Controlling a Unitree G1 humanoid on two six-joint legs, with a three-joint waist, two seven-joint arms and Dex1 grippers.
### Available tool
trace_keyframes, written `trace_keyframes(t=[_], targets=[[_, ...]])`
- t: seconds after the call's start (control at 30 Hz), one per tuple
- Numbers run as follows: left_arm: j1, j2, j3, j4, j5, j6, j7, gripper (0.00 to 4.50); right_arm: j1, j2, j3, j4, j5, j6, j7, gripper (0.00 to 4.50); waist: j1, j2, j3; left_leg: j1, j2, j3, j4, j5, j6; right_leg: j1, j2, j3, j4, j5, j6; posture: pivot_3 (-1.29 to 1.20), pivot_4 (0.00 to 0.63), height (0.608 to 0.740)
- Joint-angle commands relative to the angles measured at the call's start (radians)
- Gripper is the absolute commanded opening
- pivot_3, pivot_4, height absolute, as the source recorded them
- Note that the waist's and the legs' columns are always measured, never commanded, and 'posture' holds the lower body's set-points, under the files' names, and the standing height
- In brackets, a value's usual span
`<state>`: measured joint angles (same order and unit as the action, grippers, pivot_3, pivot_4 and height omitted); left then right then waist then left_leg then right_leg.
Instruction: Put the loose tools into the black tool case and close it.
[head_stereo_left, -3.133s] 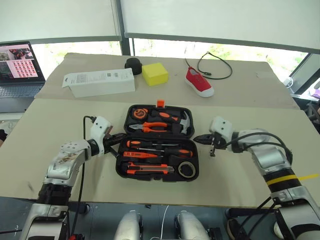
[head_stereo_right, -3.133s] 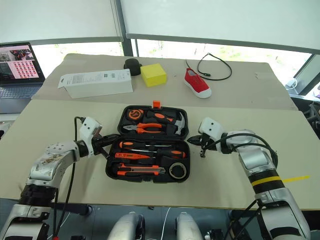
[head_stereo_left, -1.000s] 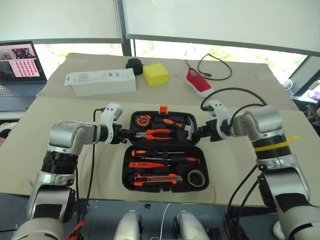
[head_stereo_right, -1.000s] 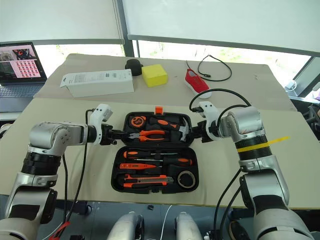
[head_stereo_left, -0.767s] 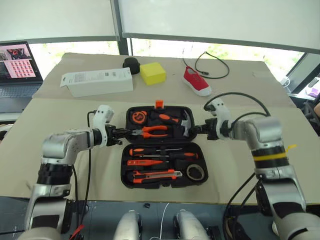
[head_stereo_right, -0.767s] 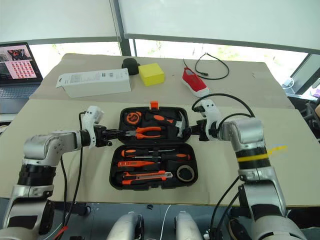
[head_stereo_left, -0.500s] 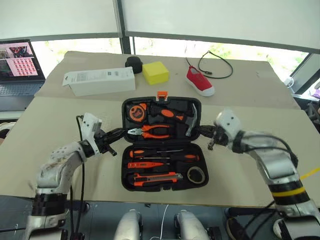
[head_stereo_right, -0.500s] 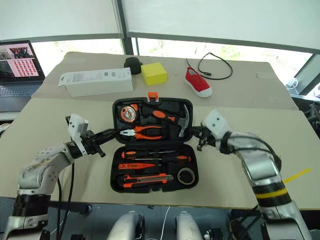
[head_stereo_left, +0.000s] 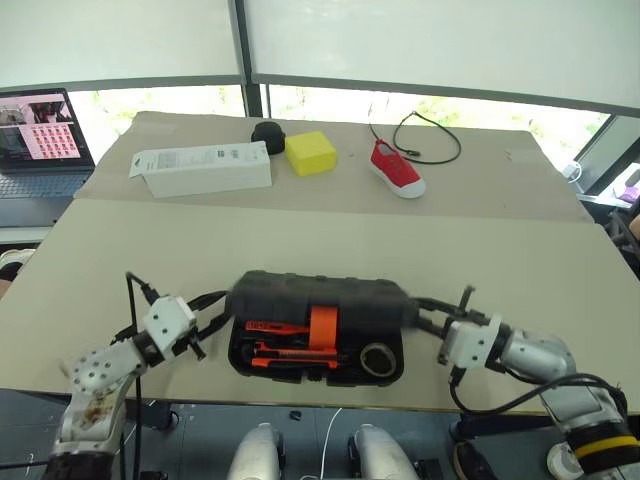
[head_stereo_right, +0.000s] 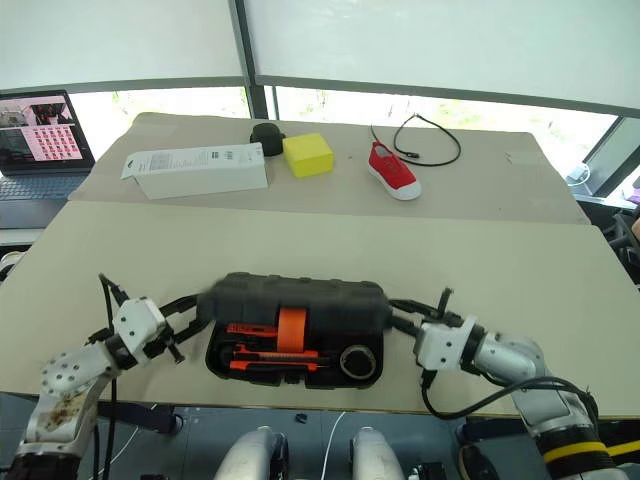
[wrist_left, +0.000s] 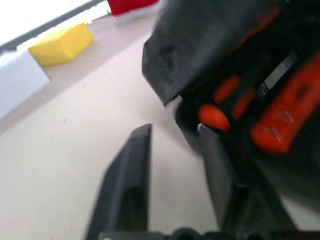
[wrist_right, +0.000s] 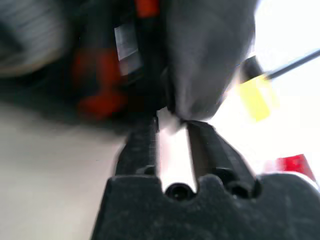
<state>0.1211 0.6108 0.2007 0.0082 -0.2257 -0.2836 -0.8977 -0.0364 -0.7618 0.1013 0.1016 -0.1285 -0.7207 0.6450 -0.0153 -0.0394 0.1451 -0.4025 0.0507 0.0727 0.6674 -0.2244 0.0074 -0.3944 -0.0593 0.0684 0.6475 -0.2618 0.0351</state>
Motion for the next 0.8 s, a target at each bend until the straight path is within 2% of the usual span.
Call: trace_keyframes(t=[0.03,0.13,0.2,0.23,0.27,0.3,0.37,0.4,0.43,0.47,0.5,0.57,0.8], targets=[[0.029,0.047,0.055,-0.001,-0.056,0.05,-0.02,3.03,0.045,-0.024,-0.008,-0.028,0.029,-0.03,0.017,2.7,0.0,0.0,0.0,0.0,0.0,0.0,0.0,0.0,0.0,0.0,0.0,0.0,0.0,0.0,0.0,0.0,0.15,0.74],[-0.002,0.084,0.073,0.04,-0.093,0.121,-0.036,3.03,0.117,-0.054,-0.048,-0.09,0.132,0.042,0.052,2.7,0.003,0.001,0.001,0.0,0.001,0.0,0.0,0.0,0.0,-0.001,0.0,0.0,0.0,0.0,0.0,0.0,0.15,0.74],[-0.05,0.098,0.062,0.063,-0.112,0.166,-0.053,3.03,0.19,-0.081,-0.073,-0.151,0.191,0.083,0.075,2.15,0.009,0.001,0.001,0.0,0.0,0.0,0.0,0.0,0.0,0.0,0.0,0.0,0.0,0.0,0.0,0.0,0.15,0.74],[-0.078,0.103,0.053,0.074,-0.12,0.182,-0.067,2.48,0.236,-0.094,-0.084,-0.191,0.235,0.123,0.091,1.94,0.012,0.001,0.001,-0.001,0.0,-0.001,0.0,0.0,0.0,0.0,-0.001,-0.001,0.0,-0.001,0.0,0.0,0.15,0.74],[-0.12,0.105,0.04,0.088,-0.121,0.207,-0.072,2.38,0.275,-0.101,-0.098,-0.229,0.254,0.145,0.093,1.71,0.015,0.001,0.001,-0.001,0.0,-0.001,0.0,0.0,0.0,0.0,-0.001,-0.001,0.0,-0.001,0.001,0.0,0.15,0.74],[-0.154,0.106,0.028,0.099,-0.117,0.224,-0.072,1.9,0.308,-0.105,-0.109,-0.261,0.273,0.171,0.098,1.28,0.019,0.0,0.001,-0.001,0.0,0.0,0.0,0.0,0.0,0.0,-0.001,-0.001,0.0,-0.001,0.001,0.0,0.15,0.74],[-0.222,0.099,-0.001,0.121,-0.105,0.251,-0.08,1.24,0.368,-0.11,-0.119,-0.323,0.298,0.227,0.107,0.63,0.02,0.0,0.001,-0.001,0.0,0.0,0.0,0.0,0.0,0.001,0.0,-0.001,0.0,-0.001,0.001,0.0,0.15,0.74],[-0.246,0.093,-0.018,0.12,-0.094,0.265,-0.075,0.85,0.408,-0.115,-0.123,-0.358,0.314,0.257,0.118,0.15,0.02,0.0,0.001,-0.001,-0.001,-0.001,0.0,0.0,0.0,0.001,0.0,-0.001,0.0,-0.001,0.001,0.0,0.15,0.74],[-0.292,0.088,-0.048,0.138,-0.077,0.275,-0.083,0.47,0.447,-0.115,-0.112,-0.401,0.317,0.282,0.126,0.0,0.02,0.0,0.001,-0.001,-0.001,0.0,0.0,0.0,0.0,0.001,0.0,-0.001,0.0,-0.001,0.001,0.0,0.15,0.74],[-0.33,0.084,-0.075,0.154,-0.061,0.283,-0.089,0.13,0.476,-0.112,-0.101,-0.439,0.316,0.311,0.129,0.0,0.019,0.0,0.001,-0.001,-0.001,0.0,0.0,0.0,0.0,0.0,0.0,-0.001,0.0,-0.001,0.001,0.0,0.15,0.74],[-0.369,0.082,-0.096,0.183,-0.046,0.285,-0.097,0.06,0.493,-0.109,-0.084,-0.476,0.319,0.356,0.134,0.0,0.021,0.0,0.001,-0.001,-0.001,0.0,0.0,0.0,0.0,0.0,0.0,-0.001,0.0,-0.001,0.001,0.0,0.15,0.74],[-0.406,0.076,-0.134,0.188,-0.03,0.301,-0.104,0.06,0.529,-0.112,-0.078,-0.517,0.313,0.365,0.151,0.0,0.018,-0.001,0.0,-0.002,-0.001,-0.001,0.0,0.0,0.0,0.0,0.002,-0.002,0.0,-0.001,0.001,0.0,0.15,0.74],[-0.506,0.088,-0.268,0.239,-0.004,0.333,-0.27,0.06,0.464,-0.051,0.032,-0.592,0.227,0.54,0.136,0.0,0.005,-0.002,0.001,-0.003,-0.001,-0.001,0.0,0.0,0.0,-0.002,0.003,-0.001,0.0,-0.001,0.001,0.0,0.15,0.74]])
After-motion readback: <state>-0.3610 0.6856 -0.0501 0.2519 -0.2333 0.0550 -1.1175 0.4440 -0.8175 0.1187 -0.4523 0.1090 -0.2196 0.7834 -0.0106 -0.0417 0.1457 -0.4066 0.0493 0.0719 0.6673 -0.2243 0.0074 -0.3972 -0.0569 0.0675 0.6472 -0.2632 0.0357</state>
